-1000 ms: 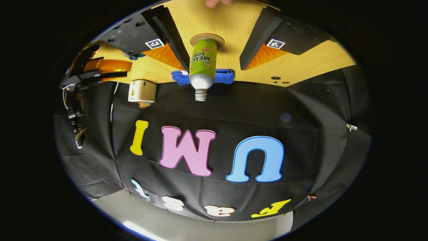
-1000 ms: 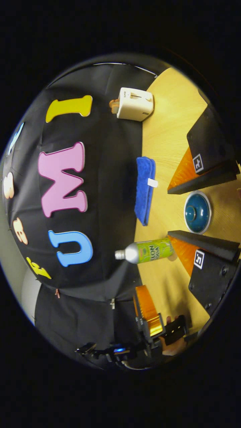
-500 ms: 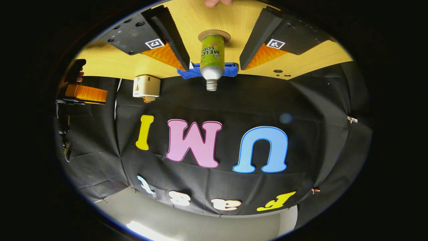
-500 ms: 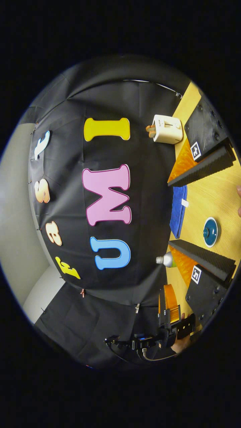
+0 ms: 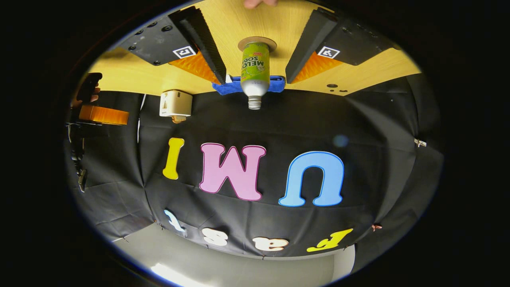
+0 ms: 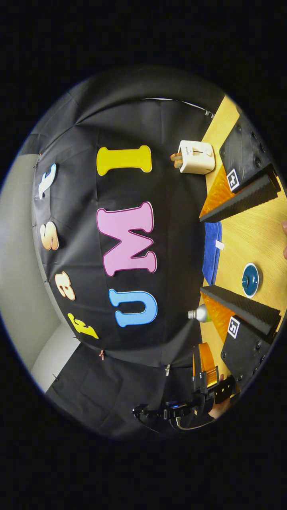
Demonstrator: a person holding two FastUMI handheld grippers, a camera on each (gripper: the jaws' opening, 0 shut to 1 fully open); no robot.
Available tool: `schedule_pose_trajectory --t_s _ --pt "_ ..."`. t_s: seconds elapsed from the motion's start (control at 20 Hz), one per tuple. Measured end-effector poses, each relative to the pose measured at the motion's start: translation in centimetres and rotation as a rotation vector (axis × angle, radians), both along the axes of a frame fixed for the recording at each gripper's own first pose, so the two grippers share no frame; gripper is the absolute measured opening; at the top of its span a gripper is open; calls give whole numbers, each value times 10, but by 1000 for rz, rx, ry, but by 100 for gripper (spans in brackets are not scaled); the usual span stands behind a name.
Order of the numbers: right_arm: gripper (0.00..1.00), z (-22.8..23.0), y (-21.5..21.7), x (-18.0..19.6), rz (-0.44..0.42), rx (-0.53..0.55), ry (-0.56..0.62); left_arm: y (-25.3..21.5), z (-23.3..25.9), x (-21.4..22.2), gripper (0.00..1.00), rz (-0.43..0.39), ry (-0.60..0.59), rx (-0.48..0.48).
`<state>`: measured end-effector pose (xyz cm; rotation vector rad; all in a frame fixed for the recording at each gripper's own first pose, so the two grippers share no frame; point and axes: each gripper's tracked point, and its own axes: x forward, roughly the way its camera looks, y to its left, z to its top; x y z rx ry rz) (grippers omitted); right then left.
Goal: Open the teacup lid with one hand, grasp the water bottle and pour water into the teacup with the other hand; after pouring, place the water bottle on the coaster and then close the teacup lid.
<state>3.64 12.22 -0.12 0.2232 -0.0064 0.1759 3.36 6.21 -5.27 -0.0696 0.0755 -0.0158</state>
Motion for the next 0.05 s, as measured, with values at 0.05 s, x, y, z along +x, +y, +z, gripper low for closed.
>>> schedule_pose_trajectory --t_s 0.05 --pt "98 -1 1 -1 2 -6 1 0 -1 0 95 1 1 0"
